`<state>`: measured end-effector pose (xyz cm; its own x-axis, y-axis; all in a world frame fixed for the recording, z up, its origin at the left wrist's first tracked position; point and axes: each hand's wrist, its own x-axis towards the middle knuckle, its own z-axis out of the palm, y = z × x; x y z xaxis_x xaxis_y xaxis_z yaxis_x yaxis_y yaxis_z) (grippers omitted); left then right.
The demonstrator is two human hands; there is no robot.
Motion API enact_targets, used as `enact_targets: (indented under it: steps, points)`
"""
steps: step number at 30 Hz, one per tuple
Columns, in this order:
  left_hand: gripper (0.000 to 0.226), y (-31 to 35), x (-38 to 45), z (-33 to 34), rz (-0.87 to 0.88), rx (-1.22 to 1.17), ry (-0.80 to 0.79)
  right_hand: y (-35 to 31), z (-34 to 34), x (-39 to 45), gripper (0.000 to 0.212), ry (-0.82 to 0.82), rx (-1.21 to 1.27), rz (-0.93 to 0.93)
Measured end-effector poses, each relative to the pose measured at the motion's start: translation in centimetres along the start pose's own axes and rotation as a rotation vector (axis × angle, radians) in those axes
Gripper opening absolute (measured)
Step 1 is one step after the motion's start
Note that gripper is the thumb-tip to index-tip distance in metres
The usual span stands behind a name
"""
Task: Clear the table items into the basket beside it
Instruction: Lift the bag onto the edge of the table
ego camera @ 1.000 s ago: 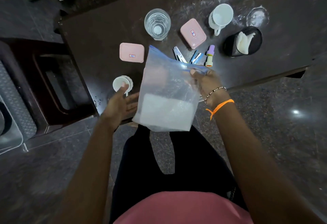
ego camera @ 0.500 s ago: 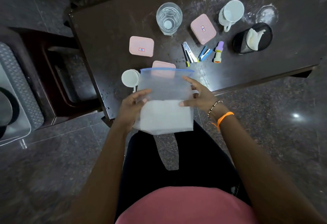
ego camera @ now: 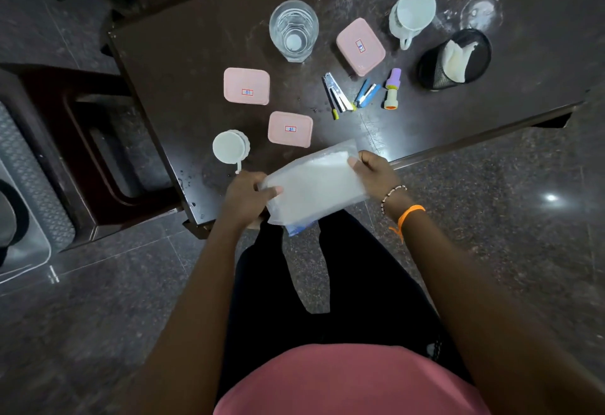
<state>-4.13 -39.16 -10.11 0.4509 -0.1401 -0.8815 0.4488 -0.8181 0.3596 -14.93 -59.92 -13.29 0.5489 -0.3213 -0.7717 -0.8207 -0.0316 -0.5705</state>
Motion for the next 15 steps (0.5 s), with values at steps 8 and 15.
enact_targets:
  steps: [8,15]
  points:
    - [0.033,3.2,1.0,5.0,0.016,0.116,0.105,3.5,-3.6,3.7,0.030,0.371,-0.070,-0.022]
    - [0.010,5.6,1.1,6.7,0.093,0.146,-0.078,4.1,-6.0,9.0,0.052,0.133,-0.202,0.019]
